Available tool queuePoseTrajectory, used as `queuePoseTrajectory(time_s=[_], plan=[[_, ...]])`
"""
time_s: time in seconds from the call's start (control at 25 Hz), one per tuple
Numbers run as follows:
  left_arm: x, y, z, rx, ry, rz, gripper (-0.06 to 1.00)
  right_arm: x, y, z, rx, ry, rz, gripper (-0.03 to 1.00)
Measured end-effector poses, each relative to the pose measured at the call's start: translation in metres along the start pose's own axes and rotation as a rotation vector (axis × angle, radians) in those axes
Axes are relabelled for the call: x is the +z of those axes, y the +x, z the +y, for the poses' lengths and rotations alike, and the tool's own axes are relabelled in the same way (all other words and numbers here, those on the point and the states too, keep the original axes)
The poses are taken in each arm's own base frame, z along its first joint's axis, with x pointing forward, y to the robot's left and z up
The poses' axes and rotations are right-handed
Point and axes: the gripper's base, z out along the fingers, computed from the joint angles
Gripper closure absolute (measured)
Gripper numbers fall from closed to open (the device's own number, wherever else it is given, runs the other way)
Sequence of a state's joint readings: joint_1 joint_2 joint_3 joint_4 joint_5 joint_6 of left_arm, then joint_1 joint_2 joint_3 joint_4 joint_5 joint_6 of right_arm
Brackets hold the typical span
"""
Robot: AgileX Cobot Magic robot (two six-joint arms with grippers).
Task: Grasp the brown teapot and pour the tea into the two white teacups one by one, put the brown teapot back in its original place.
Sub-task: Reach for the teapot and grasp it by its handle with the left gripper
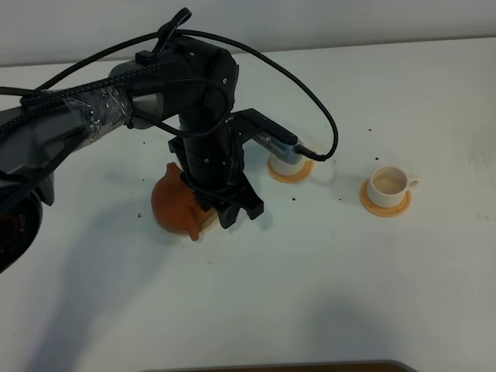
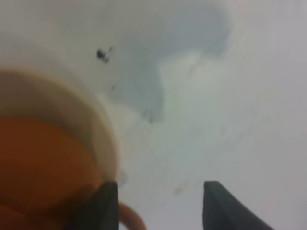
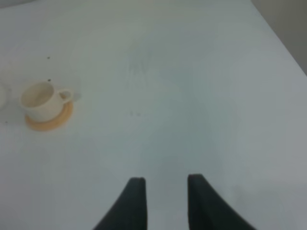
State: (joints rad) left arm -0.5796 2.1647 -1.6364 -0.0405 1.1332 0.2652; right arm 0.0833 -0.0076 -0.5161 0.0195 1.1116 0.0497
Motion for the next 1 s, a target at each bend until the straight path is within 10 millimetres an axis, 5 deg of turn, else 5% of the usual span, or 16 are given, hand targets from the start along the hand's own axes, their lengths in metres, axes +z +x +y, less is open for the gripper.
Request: queuePoseTrajectory(time_s=[1.0], plan=[[0.015,0.002,-0.002,-0.095,0.035,0.071,0.56,0.0,0.0,0.0,0.0,0.0,0.0,0.72]])
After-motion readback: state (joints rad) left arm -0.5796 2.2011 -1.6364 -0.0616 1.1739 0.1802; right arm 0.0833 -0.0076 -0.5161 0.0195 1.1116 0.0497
